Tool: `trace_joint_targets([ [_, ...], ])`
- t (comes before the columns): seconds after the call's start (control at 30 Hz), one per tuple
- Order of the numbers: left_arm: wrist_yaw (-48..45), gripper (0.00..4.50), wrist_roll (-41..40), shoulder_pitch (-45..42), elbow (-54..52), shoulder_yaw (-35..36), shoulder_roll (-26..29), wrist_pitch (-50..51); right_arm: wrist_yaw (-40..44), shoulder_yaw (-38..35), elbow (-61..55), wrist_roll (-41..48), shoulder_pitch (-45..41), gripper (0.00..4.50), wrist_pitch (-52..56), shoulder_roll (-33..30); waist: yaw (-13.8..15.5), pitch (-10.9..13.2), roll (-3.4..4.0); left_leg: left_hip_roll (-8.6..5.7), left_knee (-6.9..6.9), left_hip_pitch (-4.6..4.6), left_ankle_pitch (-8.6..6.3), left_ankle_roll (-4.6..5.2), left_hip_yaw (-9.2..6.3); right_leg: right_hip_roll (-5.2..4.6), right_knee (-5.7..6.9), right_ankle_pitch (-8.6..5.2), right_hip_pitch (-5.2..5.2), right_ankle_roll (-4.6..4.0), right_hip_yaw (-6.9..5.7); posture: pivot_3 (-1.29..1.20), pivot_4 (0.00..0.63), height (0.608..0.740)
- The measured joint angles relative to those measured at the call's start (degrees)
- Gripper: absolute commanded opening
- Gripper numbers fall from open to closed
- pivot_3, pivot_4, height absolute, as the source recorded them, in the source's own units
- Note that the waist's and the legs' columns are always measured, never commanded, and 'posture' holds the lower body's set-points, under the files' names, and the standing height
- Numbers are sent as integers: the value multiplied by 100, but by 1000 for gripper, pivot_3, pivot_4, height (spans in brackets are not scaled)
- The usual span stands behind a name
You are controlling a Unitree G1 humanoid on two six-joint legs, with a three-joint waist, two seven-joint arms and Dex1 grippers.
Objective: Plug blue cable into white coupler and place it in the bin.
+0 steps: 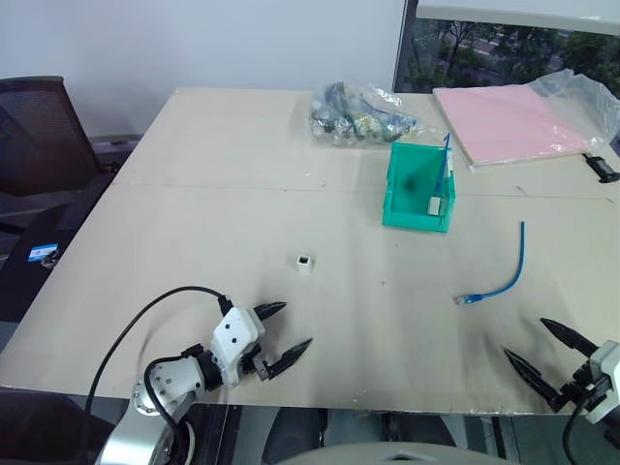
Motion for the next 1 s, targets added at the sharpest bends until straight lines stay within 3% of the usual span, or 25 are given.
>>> trace_joint_targets([
  [0.67, -128, 4376, -38, -43, -126, 2, 20, 166, 143, 29, 378, -91, -518, 4500, 10, -141, 0, 1, -2, 1, -1, -2, 0, 0, 9, 5, 0, 2, -7, 3, 6, 0, 150, 740],
  [0.83, -322, 4376, -50, -302, -79, -9, 128, 156, 398, 36, 206, -98, -570, 4500, 142, -643, 4, 4, 0, -1, -1, -2, 0, 1, 11, 6, 2, 6, -8, 10, 7, 0, 150, 740],
  [1.0, -914, 4376, -593, -1438, -588, -68, 697, 909, 531, 355, -400, -231, -1352, 4500, 912, -1606, -7, 6, -9, -5, 6, 4, 1, 0, 10, 19, 10, 11, -7, 18, 4, 0, 150, 740],
])
